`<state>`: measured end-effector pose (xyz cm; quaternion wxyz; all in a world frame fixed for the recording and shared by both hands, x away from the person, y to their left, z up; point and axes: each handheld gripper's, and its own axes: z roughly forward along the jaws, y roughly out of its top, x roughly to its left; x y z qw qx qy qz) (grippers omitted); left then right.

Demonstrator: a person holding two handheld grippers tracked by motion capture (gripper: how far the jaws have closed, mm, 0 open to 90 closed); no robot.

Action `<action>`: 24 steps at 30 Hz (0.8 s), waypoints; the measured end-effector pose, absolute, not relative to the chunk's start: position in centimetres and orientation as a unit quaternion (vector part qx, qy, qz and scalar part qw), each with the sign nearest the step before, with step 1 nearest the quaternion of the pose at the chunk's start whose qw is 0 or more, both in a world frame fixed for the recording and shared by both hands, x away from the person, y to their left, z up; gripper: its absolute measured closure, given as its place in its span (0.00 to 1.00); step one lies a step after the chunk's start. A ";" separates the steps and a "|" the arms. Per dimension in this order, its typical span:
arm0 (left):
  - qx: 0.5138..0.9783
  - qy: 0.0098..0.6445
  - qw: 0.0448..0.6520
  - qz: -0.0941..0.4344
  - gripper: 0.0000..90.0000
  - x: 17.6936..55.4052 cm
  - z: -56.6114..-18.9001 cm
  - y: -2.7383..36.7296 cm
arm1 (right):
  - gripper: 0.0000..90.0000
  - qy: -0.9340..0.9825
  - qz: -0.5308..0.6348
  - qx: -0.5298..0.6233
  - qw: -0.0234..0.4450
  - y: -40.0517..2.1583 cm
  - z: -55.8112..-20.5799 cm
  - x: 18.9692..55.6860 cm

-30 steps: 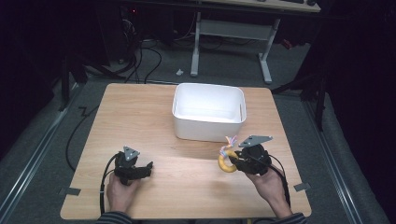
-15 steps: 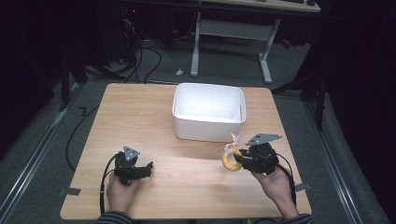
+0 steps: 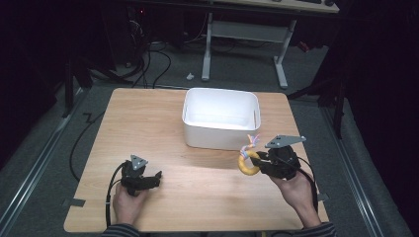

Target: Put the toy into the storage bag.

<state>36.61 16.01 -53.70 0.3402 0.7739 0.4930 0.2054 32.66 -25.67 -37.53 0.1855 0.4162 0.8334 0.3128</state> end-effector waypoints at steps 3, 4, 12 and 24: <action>0.774 0.493 0.340 0.205 0.17 36.6 -53.7 16.0 | 0.76 0.834 0.310 0.415 0.191 -25.7 -37.3 32.8; 0.774 0.493 0.340 0.205 0.17 36.6 -53.7 16.0 | 0.76 0.831 0.312 0.418 0.191 -25.8 -37.1 32.9; 0.774 0.493 0.340 0.205 0.17 36.6 -53.7 16.0 | 0.76 0.830 0.311 0.419 0.195 -25.7 -36.5 33.9; 0.774 0.493 0.340 0.205 0.17 36.6 -53.7 16.0 | 0.76 0.830 0.313 0.420 0.194 -25.4 -35.2 35.5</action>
